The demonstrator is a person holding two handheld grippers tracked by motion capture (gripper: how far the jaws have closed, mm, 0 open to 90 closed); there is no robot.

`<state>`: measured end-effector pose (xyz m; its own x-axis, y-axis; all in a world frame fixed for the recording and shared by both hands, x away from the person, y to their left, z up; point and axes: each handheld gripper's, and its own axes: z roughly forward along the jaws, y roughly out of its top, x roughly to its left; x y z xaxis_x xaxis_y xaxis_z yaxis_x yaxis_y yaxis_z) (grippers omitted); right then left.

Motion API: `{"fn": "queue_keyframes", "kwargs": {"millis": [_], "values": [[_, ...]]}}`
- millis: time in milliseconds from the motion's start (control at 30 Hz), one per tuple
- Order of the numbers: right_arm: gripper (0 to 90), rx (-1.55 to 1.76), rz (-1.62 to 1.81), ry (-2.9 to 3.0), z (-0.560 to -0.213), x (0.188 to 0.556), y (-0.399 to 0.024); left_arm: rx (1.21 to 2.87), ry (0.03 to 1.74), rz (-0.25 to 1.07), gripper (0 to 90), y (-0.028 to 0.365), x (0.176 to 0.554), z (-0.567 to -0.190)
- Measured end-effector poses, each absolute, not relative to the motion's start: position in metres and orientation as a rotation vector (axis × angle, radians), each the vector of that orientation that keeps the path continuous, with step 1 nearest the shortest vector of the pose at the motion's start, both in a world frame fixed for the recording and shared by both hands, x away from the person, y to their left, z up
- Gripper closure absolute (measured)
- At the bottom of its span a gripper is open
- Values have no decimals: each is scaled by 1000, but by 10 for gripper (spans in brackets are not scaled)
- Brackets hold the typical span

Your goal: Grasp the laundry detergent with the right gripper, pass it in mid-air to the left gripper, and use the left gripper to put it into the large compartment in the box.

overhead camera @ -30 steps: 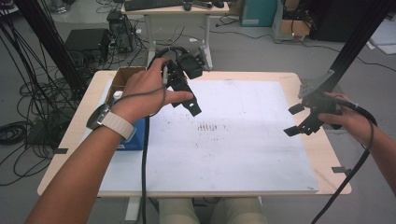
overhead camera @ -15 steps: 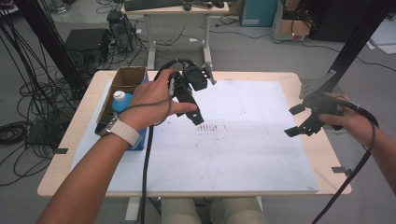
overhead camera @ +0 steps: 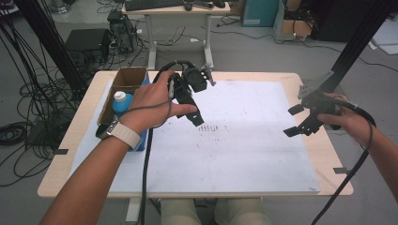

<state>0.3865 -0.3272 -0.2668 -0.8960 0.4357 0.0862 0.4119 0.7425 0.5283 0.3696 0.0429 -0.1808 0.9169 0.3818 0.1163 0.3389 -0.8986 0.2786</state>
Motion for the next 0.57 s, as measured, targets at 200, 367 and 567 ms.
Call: {"fn": "queue_keyframes", "kwargs": {"millis": [200, 367, 567], "values": [[36, 698, 856, 2895, -267, 387, -328, 2830, 550, 244, 77, 43, 370, -181], [36, 706, 860, 2896, -268, 387, -326, 2823, 559, 247, 78, 44, 370, -181], [36, 702, 854, 2899, -267, 389, -326, 2822, 564, 245, 78, 45, 372, -181]]}}
